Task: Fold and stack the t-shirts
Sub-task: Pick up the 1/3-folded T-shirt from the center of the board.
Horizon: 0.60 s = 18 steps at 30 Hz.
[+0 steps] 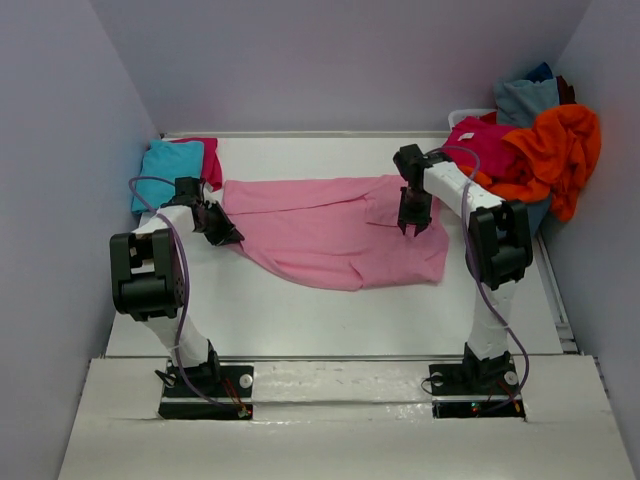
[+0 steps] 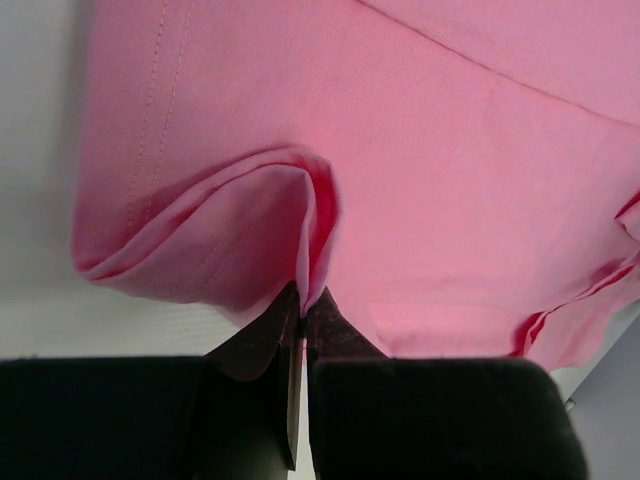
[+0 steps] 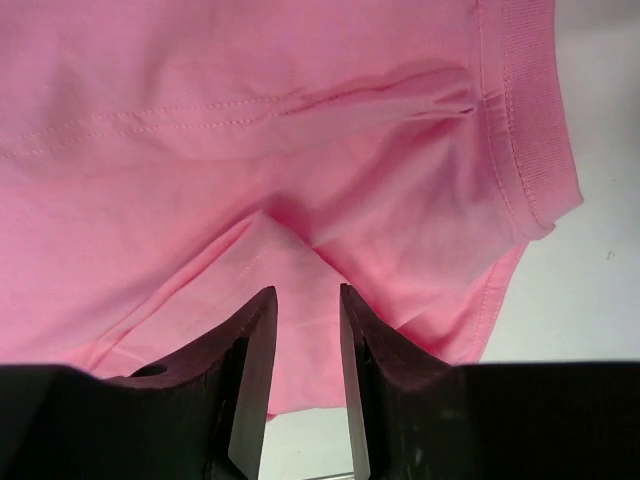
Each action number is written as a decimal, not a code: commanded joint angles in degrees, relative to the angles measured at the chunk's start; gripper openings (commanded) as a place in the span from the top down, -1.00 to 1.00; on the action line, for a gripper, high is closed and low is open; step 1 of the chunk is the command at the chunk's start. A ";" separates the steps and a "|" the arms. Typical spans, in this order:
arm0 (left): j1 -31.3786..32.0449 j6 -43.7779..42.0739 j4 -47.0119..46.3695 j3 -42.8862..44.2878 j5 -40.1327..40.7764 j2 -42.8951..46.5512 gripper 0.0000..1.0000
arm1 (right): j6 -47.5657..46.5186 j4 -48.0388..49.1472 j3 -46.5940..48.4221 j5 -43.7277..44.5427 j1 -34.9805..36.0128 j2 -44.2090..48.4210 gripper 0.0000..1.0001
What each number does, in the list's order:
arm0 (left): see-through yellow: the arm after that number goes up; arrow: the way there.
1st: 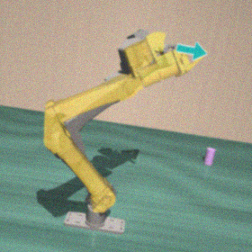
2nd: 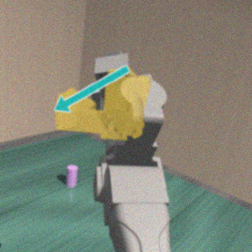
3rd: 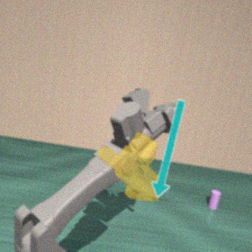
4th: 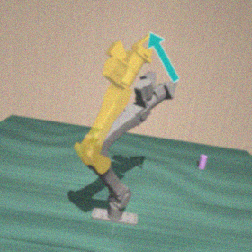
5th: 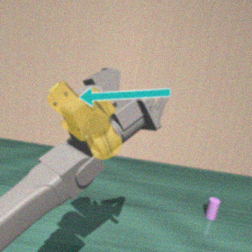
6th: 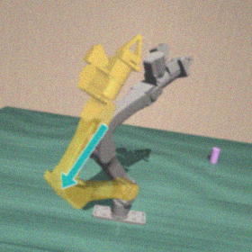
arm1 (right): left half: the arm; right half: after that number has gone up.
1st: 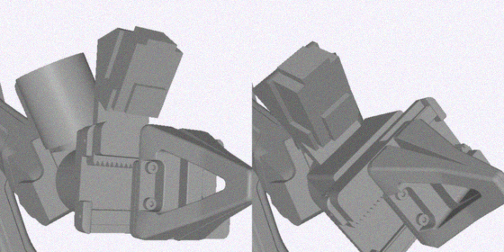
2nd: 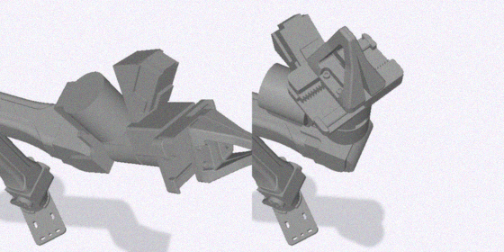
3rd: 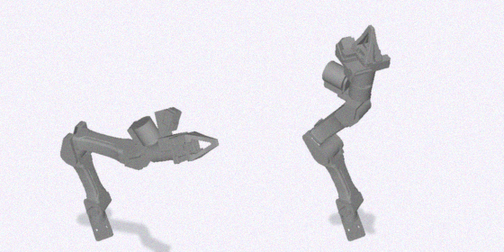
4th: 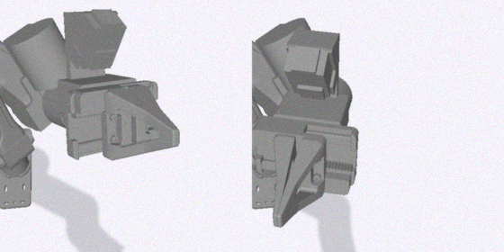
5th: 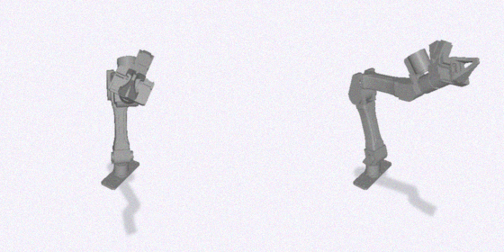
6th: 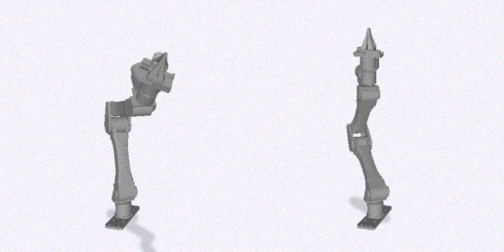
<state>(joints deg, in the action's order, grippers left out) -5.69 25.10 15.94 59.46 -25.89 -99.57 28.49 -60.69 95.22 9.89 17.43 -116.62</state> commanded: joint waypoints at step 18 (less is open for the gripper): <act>0.16 -1.37 0.40 -0.84 -0.13 2.27 0.78 | -1.07 5.84 -1.88 -2.51 0.15 -2.82 0.17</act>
<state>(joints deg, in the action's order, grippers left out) -5.69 24.86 15.90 59.20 -25.87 -99.57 28.21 -57.54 93.86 7.40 17.43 -119.37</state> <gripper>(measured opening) 0.130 0.410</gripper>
